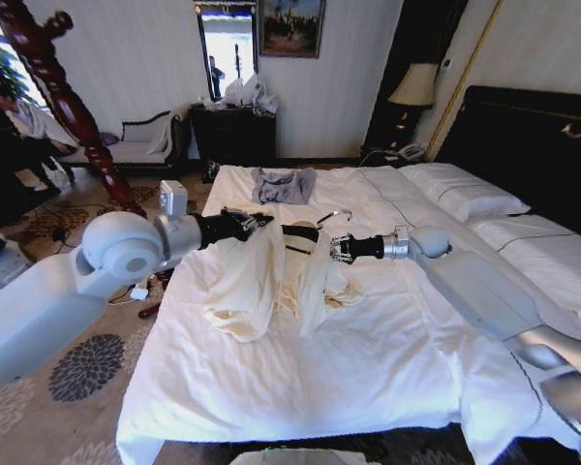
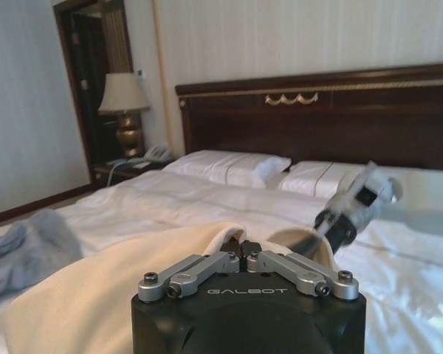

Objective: Pick up the clothes from the bed and hang them on the clothes hanger.

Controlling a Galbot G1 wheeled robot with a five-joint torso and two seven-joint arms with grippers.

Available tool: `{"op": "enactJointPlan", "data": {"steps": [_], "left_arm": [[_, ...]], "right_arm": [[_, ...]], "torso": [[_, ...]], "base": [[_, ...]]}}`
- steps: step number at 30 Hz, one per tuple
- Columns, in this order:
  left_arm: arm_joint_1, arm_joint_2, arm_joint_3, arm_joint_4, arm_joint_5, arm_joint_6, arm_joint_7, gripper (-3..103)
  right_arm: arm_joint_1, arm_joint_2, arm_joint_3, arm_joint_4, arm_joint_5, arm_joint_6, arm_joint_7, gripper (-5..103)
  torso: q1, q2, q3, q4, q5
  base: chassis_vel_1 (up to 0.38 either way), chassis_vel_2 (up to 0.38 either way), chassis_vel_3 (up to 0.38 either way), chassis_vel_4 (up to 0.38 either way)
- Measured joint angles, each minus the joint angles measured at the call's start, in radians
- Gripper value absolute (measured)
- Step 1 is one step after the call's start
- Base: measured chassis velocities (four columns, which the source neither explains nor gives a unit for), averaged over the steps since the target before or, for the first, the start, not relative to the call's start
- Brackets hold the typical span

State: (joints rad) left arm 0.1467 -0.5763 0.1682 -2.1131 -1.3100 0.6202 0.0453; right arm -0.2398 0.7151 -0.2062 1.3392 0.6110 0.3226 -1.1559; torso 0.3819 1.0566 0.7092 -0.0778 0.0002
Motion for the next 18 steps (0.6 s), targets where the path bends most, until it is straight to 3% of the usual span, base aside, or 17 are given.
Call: {"op": "enactJointPlan", "data": {"steps": [12,16,18], "left_arm": [[-0.019,-0.048,0.047,0.053,0.003,-0.029,0.001,-1],[0.021,-0.033,-0.020,0.024,-0.021,0.005,-0.011,20],[0.042,-0.020,-0.058,0.004,-0.041,0.029,-0.017,20]], "right_arm": [[-0.011,-0.013,0.022,-0.002,-0.004,0.021,-0.026,19],[-0.011,-0.016,0.028,-0.017,-0.001,0.024,-0.032,19],[-0.010,-0.017,0.028,-0.022,0.001,0.025,-0.034,19]], "torso": [[0.000,0.000,0.000,0.0000,0.0000],[0.000,0.000,0.000,0.0000,-0.0002],[0.000,0.000,0.000,0.0001,0.0000]], "base": [[0.000,0.000,0.000,0.000],[0.000,0.000,0.000,0.000],[0.000,0.000,0.000,0.000]]}}
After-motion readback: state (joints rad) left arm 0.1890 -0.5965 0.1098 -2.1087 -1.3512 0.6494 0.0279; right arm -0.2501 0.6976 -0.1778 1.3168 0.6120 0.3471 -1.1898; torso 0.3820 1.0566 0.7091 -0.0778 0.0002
